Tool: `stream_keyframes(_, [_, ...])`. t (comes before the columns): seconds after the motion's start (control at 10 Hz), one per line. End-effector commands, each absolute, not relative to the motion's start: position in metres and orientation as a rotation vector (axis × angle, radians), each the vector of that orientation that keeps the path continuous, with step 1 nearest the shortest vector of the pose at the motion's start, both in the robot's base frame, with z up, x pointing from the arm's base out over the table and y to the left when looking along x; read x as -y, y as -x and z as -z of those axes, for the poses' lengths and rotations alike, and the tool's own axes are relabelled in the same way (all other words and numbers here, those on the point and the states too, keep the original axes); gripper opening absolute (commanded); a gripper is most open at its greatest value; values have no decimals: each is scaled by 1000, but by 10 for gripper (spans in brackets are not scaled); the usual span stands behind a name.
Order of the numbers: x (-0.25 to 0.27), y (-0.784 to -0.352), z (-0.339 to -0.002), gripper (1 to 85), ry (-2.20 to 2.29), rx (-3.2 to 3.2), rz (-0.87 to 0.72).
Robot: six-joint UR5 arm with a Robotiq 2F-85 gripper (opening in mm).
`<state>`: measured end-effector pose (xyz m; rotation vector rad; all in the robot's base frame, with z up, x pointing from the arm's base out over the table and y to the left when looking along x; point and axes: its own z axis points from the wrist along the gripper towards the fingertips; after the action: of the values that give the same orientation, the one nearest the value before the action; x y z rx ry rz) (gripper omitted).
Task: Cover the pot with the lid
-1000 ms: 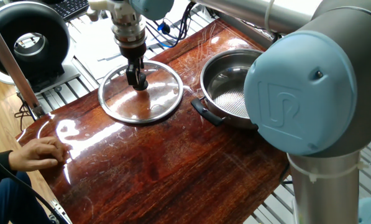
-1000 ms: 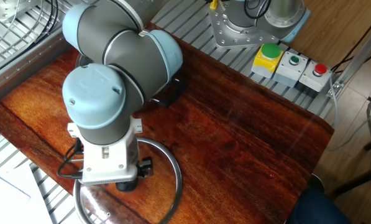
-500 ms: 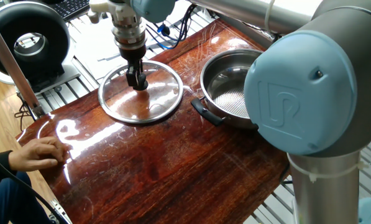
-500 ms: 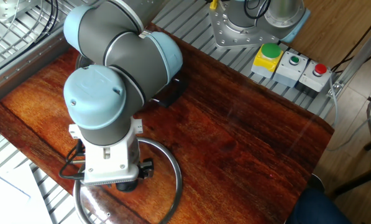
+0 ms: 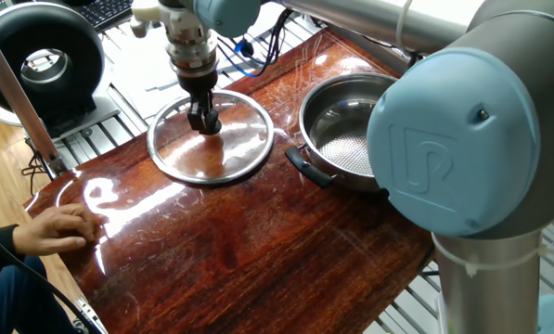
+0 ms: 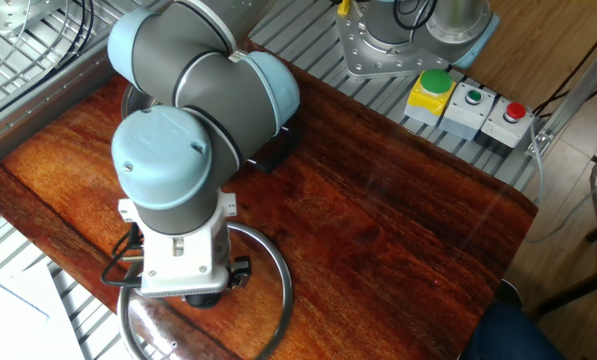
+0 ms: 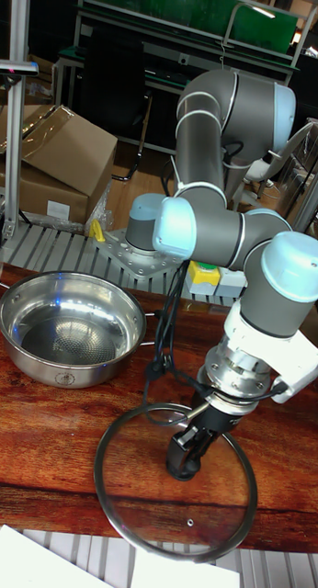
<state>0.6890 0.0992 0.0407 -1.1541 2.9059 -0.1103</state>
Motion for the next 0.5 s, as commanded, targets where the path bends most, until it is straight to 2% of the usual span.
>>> stream_keyframes(0.0, [-99, -686, -45, 133, 1083, -2940, 111])
stream_keyframes(0.1, [-101, -685, -45, 33, 1054, -2952, 97])
stream_keyframes(0.4, [-103, -686, -54, 13, 1034, -2969, 94])
